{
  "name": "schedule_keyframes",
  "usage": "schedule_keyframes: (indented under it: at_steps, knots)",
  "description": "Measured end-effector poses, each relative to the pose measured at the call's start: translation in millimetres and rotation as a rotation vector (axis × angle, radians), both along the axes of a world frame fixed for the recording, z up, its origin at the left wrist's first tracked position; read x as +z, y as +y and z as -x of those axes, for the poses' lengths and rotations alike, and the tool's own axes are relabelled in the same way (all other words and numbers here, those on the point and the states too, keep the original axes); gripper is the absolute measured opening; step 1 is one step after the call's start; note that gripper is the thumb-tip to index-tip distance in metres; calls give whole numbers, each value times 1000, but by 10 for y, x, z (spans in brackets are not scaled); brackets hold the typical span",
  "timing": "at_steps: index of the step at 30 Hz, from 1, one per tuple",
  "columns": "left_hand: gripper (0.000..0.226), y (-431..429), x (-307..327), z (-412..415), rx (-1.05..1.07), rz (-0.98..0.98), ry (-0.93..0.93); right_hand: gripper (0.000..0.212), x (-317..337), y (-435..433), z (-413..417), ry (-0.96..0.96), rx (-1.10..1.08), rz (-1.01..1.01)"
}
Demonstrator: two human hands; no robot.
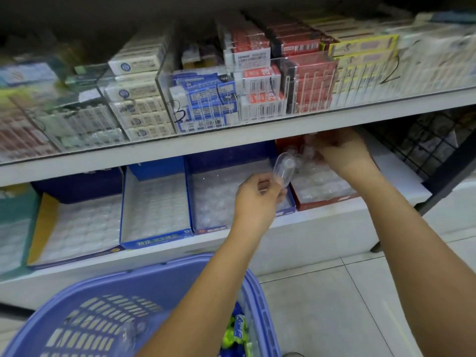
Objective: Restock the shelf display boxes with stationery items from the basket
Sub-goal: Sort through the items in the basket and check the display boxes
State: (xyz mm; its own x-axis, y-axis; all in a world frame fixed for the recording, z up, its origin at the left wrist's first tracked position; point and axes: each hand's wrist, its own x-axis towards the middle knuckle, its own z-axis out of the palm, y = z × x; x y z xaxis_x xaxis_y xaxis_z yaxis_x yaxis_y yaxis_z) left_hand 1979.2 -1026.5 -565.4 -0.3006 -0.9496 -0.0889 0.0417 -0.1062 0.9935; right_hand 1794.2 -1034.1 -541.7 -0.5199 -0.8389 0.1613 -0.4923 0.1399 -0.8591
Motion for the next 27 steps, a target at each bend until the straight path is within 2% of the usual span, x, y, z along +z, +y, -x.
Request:
schedule_keyframes:
  at_steps: [1, 2, 4, 7, 11, 14, 20, 27]
  knots:
    - [7, -9, 8, 76, 24, 60, -49, 41, 68, 74, -73, -211, 111, 0]
    - [13, -13, 23, 151, 38, 118, -99, 40, 119, 141, -130, -282, 217, -20]
    - [20, -11, 66, 269, 49, 202, -155, 26, 151, 174, -178, -157, 257, -20]
    - [27, -7, 59, 361, 16, 342, -266, 21, 90, 140, -122, -68, 66, 49]
    - [42, 136, -108, 378, -342, 686, -726, 34, -178, 119, 0, 212, -192, 44]
    - [52, 252, -250, 328, -548, 809, -912, 34, -370, 90, -19, 293, -205, 24]
    - [59, 205, -255, 287, -589, 845, -958, 38, -403, -19, 67, 519, -217, -152]
    - [61, 224, -238, 296, -604, 818, -970, 41, -489, 0, -91, 681, -224, -191]
